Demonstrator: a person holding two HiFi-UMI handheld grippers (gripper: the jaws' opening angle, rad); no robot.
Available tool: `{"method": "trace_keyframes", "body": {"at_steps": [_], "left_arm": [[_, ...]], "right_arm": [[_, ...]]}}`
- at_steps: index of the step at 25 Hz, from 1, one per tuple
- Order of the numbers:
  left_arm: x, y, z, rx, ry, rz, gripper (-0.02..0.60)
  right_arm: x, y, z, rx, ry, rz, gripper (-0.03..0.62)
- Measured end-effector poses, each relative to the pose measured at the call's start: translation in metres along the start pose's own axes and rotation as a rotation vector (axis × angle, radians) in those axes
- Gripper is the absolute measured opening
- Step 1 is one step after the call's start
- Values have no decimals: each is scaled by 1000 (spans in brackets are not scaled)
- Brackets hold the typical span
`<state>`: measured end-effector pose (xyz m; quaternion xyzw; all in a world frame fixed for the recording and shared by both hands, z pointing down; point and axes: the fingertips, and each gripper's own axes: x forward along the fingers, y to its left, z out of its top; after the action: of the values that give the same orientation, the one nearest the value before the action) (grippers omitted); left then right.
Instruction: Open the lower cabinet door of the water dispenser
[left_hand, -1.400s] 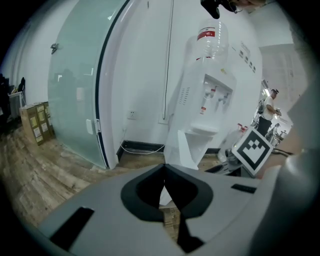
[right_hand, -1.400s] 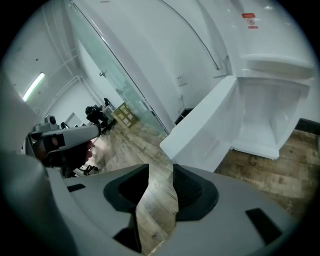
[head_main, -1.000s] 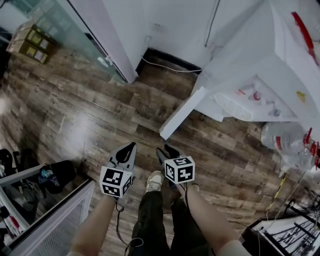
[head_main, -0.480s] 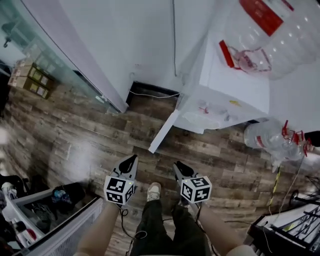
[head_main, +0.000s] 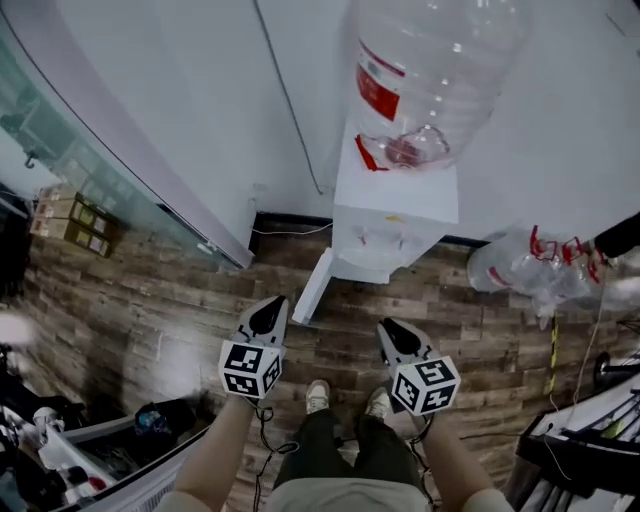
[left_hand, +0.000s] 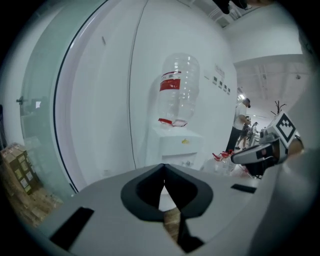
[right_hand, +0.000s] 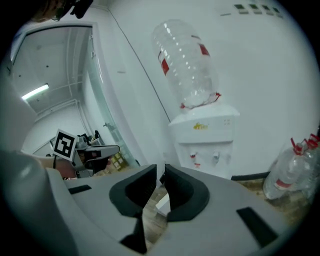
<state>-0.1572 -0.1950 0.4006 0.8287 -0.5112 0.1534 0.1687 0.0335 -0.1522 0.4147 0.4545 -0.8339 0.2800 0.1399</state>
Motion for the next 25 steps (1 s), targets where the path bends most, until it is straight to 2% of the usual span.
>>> {"method": "trace_keyframes", "body": {"at_steps": [5,11,16,19,25], "left_arm": [[-16,-54,69,71,-67,-69,5],[-47,-113,159,137,-222,-127,5],[-80,-152,221,233,-332,-168,5],[-101,-173,249,263,-379,-192,5],[-142,-204,284,261,-449,-238,5]], "right_arm": [[-70,1,70,-72,-127,-32,54],[-149,1,144,-181,-251,-70,49],[-210,14,189,-201,-348,-66,43],[-245,27,209,-231,-390,-66,43],[-302,55,239,-292,-484,-77,29]]}}
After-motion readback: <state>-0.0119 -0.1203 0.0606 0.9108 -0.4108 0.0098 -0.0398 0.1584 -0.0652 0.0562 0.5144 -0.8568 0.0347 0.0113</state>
